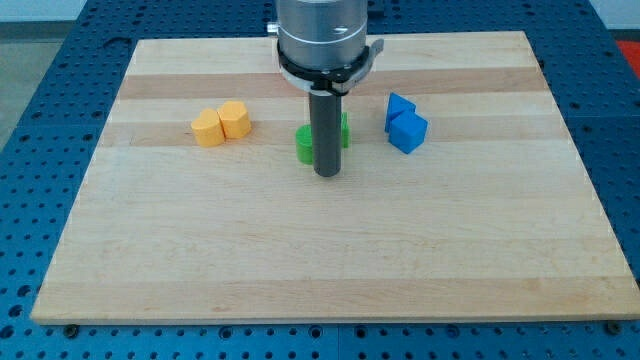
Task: Move green star and green circle right a bit
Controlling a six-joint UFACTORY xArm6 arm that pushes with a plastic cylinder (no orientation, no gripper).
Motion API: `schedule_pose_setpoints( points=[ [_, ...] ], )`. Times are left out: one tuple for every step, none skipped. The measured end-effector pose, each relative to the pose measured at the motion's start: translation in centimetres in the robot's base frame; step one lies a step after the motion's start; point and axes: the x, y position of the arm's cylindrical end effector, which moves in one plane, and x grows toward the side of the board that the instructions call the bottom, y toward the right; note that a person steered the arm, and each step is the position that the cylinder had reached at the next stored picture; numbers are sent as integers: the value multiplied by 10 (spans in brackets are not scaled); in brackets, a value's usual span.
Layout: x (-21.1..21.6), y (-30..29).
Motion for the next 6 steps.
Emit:
schedule_pose_setpoints(
  points=[
    [22, -24],
    [28, -67],
    [7, -80],
    [-18, -75],
    [-21, -57],
    [-21, -27]
  ],
)
